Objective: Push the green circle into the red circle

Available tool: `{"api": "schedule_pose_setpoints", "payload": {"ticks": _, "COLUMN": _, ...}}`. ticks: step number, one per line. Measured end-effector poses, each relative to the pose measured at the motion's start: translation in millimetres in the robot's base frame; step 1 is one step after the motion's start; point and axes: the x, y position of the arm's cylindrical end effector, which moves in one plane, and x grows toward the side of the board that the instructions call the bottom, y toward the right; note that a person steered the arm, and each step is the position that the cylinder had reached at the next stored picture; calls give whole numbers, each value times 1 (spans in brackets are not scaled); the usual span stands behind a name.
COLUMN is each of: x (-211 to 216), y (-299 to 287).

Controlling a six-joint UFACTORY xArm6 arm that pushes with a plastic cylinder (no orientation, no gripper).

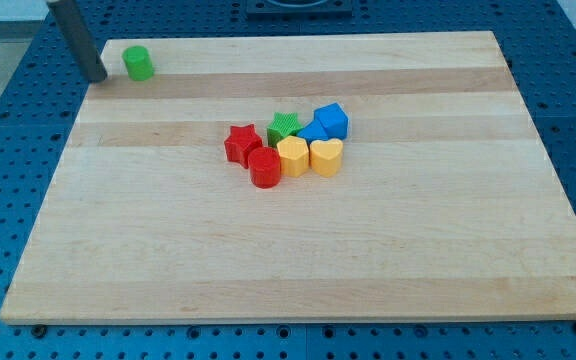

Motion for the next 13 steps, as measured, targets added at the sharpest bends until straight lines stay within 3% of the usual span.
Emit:
{"api": "schedule_pose_setpoints", "payload": {"ticks": 1, "x": -31, "y": 13}}
{"api": "schedule_pose_setpoints", "payload": {"ticks": 4, "x": 18, "y": 51}}
{"api": "schedule_pose_setpoints", "payload": {"ticks": 6, "x": 11, "y": 111}}
{"api": "schedule_pose_setpoints", "payload": {"ticks": 12, "x": 109, "y": 163}}
{"api": "schedule_pose_setpoints", "payload": {"ticks": 13, "x": 111, "y": 148}}
